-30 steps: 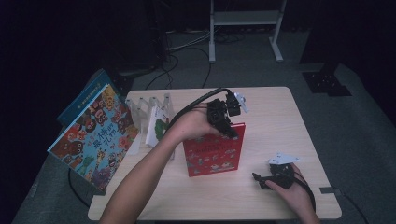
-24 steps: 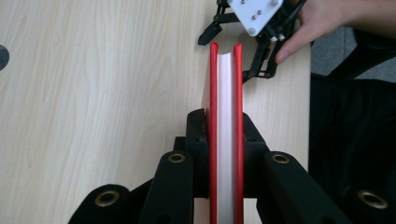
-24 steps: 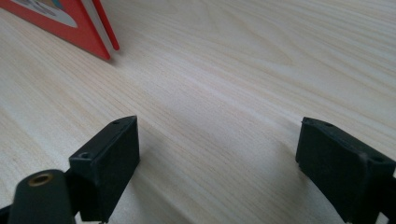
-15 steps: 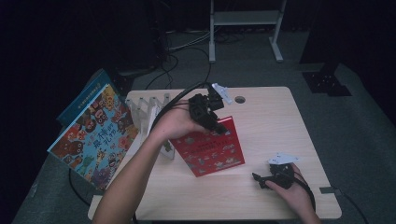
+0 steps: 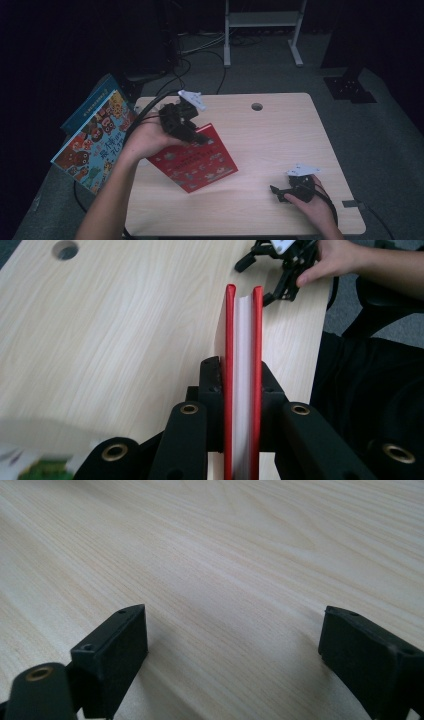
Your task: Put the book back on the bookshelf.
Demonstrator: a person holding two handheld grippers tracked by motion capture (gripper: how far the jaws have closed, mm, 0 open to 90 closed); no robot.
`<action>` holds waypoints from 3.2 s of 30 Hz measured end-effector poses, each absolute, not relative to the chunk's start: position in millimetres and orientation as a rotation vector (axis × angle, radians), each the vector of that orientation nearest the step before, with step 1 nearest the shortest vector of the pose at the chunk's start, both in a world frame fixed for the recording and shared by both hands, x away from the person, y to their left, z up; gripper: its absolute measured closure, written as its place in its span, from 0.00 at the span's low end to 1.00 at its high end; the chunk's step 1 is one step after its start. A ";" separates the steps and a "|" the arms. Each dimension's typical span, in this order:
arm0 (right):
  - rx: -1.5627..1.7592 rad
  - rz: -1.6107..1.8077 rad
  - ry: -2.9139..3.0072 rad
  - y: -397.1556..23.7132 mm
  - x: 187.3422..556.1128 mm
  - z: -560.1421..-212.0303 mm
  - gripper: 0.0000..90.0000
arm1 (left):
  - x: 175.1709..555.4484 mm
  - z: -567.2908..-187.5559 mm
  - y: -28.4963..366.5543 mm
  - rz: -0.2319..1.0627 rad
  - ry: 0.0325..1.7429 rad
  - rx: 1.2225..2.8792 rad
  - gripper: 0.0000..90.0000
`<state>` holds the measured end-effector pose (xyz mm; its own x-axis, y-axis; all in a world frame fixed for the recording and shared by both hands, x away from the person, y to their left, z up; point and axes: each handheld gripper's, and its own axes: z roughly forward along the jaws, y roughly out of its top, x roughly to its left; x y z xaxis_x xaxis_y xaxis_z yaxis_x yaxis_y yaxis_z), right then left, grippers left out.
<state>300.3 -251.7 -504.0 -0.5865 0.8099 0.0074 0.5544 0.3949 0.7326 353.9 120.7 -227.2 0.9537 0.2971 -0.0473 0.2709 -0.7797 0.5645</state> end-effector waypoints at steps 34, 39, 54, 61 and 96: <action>1.201 1.002 2.293 -250.7 303.5 -504.0 0.12 | 325.6 -223.2 292.8 0.188 0.865 2.459 0.88; 1.203 1.004 2.292 -250.6 303.5 -504.0 0.12 | 328.7 -224.9 304.8 0.201 0.924 2.448 0.88; 1.202 1.004 2.292 -250.6 303.5 -504.0 0.12 | 356.3 -232.2 312.8 0.243 1.085 2.414 0.88; 1.202 1.004 2.292 -250.6 303.5 -504.0 0.12 | 374.7 -231.6 307.7 0.255 1.121 2.411 0.88; 1.218 1.001 2.281 -249.0 303.4 -504.0 0.12 | 485.8 -249.7 271.1 0.307 1.289 2.371 0.87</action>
<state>303.4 -249.0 -504.0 -0.5599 0.8285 0.0096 0.5682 0.3755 0.7322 485.8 271.1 -249.7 0.5453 0.8382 -0.0072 0.7449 -0.4806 0.4627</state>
